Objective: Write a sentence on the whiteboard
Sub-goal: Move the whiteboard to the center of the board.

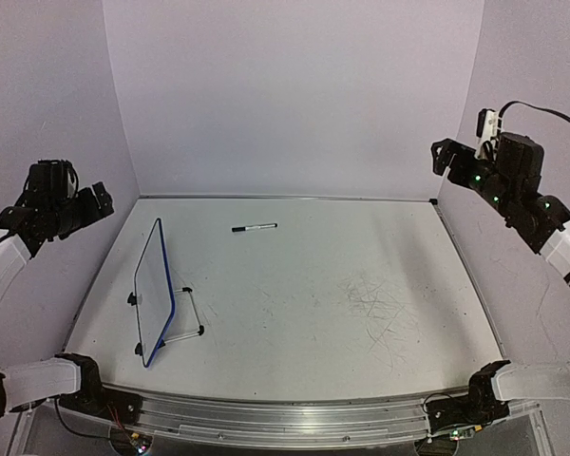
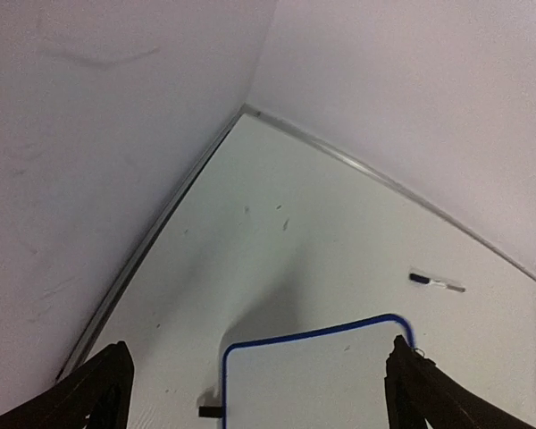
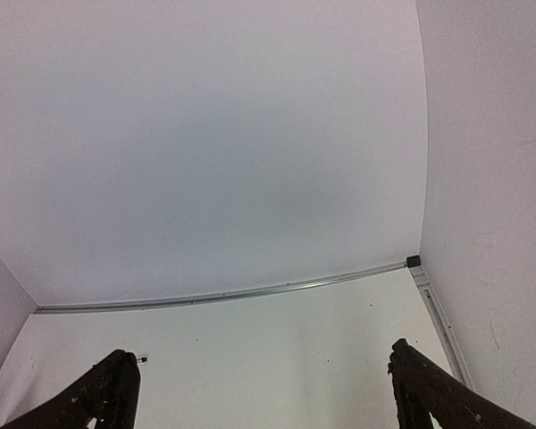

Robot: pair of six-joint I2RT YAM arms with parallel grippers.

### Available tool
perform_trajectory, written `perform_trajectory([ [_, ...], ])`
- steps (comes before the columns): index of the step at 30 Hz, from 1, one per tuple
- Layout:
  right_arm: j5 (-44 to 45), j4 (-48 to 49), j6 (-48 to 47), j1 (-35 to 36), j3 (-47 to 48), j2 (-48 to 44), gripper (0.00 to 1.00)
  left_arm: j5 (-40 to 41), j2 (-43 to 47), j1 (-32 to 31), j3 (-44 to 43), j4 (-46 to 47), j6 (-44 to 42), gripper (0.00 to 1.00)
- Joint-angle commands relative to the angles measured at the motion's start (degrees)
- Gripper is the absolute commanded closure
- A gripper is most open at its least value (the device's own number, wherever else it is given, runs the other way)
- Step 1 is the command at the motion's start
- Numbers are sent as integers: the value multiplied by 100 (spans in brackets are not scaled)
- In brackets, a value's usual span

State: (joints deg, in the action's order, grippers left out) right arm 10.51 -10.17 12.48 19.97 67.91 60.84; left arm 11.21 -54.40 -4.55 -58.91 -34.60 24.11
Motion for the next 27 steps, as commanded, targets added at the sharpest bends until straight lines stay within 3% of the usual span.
perform_trajectory([
  [1,-213,240,-11,28,-76,29,2,855,-240,8,350,-1003,862,1],
  [6,-352,314,91,26,-264,-36,2,114,-864,20,1054,-1100,1615,4],
  [10,-588,367,233,22,-360,-46,2,-472,-1125,16,1646,-994,2173,25],
  [13,-733,418,298,26,-410,-17,2,-856,-1095,19,1974,-923,2612,27],
  [20,-935,524,408,23,-520,66,2,-863,-877,20,2485,-892,3042,28],
  [27,-1006,588,420,22,-499,154,2,-1099,-1004,7,2666,-930,2905,31],
])
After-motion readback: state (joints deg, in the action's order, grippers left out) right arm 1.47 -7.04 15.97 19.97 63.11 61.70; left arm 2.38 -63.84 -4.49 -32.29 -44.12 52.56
